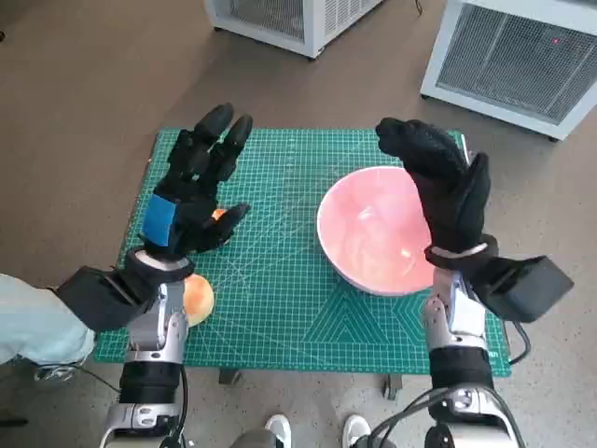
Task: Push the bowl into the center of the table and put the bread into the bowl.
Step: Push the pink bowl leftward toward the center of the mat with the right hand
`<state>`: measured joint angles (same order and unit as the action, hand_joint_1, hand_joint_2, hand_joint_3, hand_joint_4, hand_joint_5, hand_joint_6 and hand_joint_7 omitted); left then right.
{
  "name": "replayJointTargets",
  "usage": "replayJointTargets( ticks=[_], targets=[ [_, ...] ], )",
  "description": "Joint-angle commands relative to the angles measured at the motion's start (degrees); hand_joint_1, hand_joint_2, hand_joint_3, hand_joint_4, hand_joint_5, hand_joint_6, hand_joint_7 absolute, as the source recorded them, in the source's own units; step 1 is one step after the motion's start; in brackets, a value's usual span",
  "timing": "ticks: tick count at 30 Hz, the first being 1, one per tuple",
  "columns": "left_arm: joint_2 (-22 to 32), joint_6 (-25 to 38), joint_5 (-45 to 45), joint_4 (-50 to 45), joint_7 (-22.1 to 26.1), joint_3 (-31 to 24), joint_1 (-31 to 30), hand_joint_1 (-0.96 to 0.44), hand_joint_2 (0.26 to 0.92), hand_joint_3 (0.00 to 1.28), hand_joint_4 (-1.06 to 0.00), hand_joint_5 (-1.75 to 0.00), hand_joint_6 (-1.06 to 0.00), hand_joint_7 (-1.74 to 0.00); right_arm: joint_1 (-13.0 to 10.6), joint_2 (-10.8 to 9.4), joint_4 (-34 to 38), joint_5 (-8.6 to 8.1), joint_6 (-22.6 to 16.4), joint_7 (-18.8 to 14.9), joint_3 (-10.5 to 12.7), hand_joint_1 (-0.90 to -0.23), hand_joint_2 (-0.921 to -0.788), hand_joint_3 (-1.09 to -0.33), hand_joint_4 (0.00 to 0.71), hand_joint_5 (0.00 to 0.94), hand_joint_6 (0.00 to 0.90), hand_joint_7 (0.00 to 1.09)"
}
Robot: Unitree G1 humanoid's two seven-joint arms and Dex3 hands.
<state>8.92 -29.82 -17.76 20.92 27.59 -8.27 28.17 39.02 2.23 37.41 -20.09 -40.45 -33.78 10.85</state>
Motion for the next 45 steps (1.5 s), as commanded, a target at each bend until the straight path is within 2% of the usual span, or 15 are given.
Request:
replayJointTargets(
  ticks=[1, 18, 34, 40, 45],
  targets=[
    [0.1, 0.7, -0.2, -1.4, 0.4, 0.4, -0.6, -0.55, 0.921, 0.27, -0.25, 0.0, -0.11, -0.44, -2.0, 0.3, -0.5, 0.3, 1.1, 0.6, -0.3, -0.7, -0.921, -0.79, 0.26, 0.002, 0.069, 0.53],
    [0.0, 1.3, -0.2, -2.3, 0.6, 0.8, -1.1, -0.55, 0.921, 0.27, -0.25, 0.0, -0.11, -0.46, -3.0, 0.4, -1.3, 0.95, 1.0, 1.6, -0.5, -0.691, -0.921, -0.793, 0.259, 0.001, 0.066, 0.53],
    [0.0, 0.8, 0.0, -2.2, 0.7, 0.9, -1.7, -0.55, 0.921, 0.27, -0.25, 0.0, -0.1, -0.47, -3.8, 0.4, -2.1, 0.69, 1.4, 1.9, -0.8, -0.691, -0.921, -0.794, 0.259, 0.001, 0.063, 0.53],
    [-0.1, 1.1, -0.2, -2.3, 0.8, 0.9, -1.9, -0.55, 0.921, 0.27, -0.25, 0.0, -0.09, -0.48, -3.9, 0.9, -2.1, 0.32, 1.4, 1.9, -0.4, -0.685, -0.921, -0.795, 0.259, 0.001, 0.062, 0.53],
    [-0.1, 1.2, -0.3, -2.4, 0.8, 0.9, -2.0, -0.55, 0.921, 0.27, -0.25, 0.0, -0.09, -0.48, -3.7, 2.2, -1.3, -0.44, 0.9, 2.1, 1.1, -0.685, -0.921, -0.796, 0.261, 0.002, 0.063, 0.53]
  ],
)
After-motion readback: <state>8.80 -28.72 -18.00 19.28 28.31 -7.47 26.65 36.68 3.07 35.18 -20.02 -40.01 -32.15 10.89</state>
